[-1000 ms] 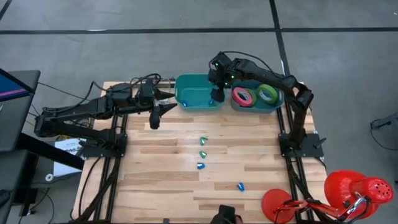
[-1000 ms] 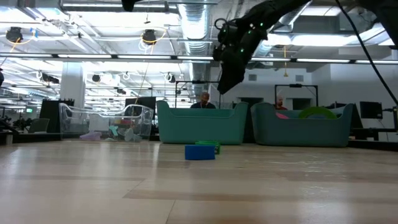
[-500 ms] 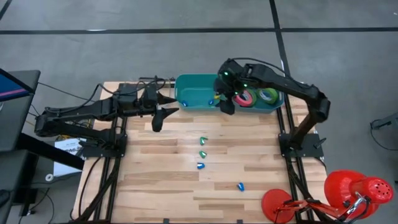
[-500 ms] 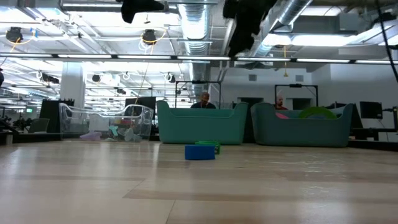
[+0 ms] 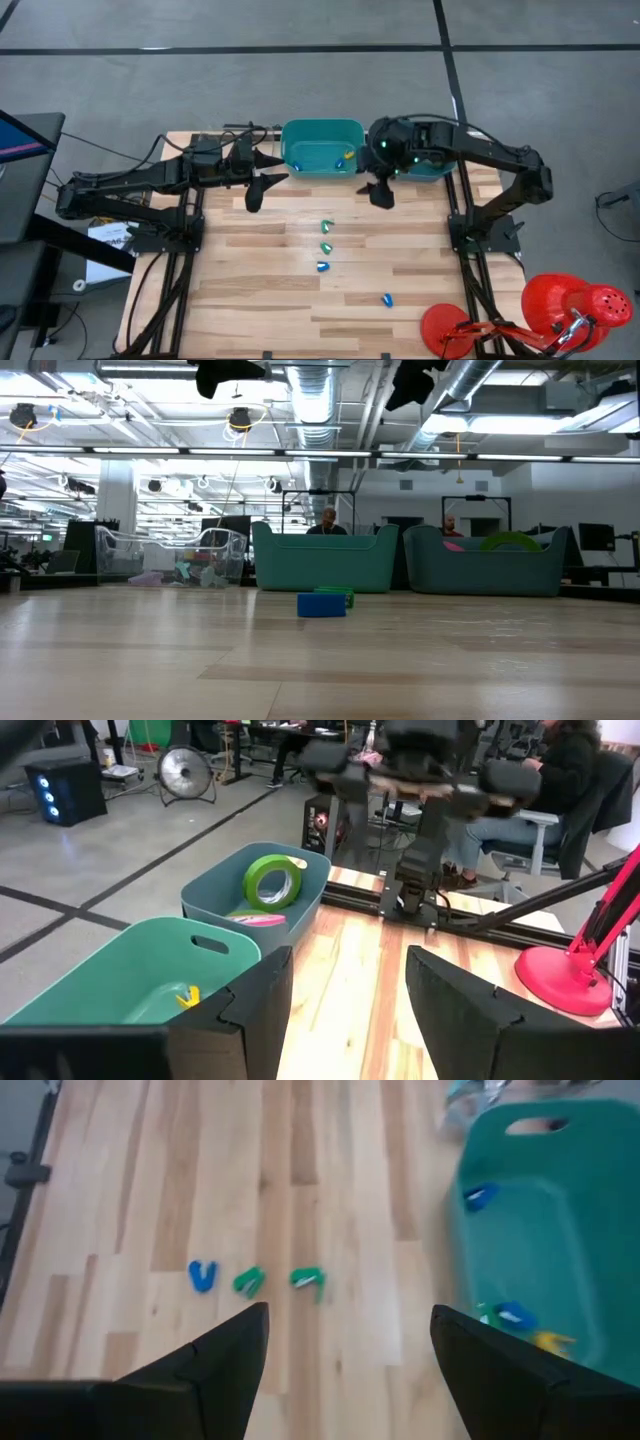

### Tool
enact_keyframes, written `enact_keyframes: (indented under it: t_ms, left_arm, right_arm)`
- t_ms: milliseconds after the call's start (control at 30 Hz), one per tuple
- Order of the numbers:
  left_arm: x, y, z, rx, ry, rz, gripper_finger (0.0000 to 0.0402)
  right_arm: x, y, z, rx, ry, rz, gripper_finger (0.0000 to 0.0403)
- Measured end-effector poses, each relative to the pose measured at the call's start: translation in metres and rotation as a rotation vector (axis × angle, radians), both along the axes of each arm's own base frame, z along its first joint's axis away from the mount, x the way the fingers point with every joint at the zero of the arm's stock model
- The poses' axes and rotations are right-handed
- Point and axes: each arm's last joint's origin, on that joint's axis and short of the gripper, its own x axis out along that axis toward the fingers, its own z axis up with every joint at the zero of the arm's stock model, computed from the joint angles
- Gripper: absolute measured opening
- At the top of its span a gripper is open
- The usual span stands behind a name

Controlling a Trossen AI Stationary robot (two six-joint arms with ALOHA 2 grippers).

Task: Pick and place Stapler, Stapler remover, tape
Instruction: Put the blue stapler into the green bin

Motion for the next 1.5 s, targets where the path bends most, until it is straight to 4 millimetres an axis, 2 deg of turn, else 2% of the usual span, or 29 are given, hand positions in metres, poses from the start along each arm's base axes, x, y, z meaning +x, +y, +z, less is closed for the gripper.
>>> enact_keyframes:
  t_ms: [267, 467, 800, 1000, 1300, 1500]
  left_arm:
    - [0.000, 0.000, 0.000, 0.006, 0.002, -0.001, 0.0186]
    - [0.000, 0.000, 0.000, 0.006, 0.002, -0.001, 0.0186]
    - [0.000, 0.000, 0.000, 0.007, 0.002, -0.001, 0.0186]
    - [0.000, 0.000, 0.000, 0.007, 0.003, -0.001, 0.0186]
    - [0.000, -0.002, 0.000, 0.006, 0.003, -0.010, 0.0186]
    - [0.000, -0.002, 0.000, 0.005, 0.002, -0.010, 0.0186]
  right_arm:
    - [0.006, 0.042, -0.033, 0.041, 0.085, 0.026, 0.0269]
    - [0.004, 0.077, -0.055, 0.054, 0.172, -0.004, 0.0269]
    - [-0.006, 0.130, -0.056, 0.121, 0.181, -0.157, 0.0269]
    - [-0.006, 0.157, -0.069, 0.167, 0.243, -0.201, 0.0269]
    - [-0.002, 0.216, -0.112, 0.151, 0.388, -0.193, 0.0269]
    - [0.003, 0.241, -0.147, 0.128, 0.480, -0.283, 0.0269]
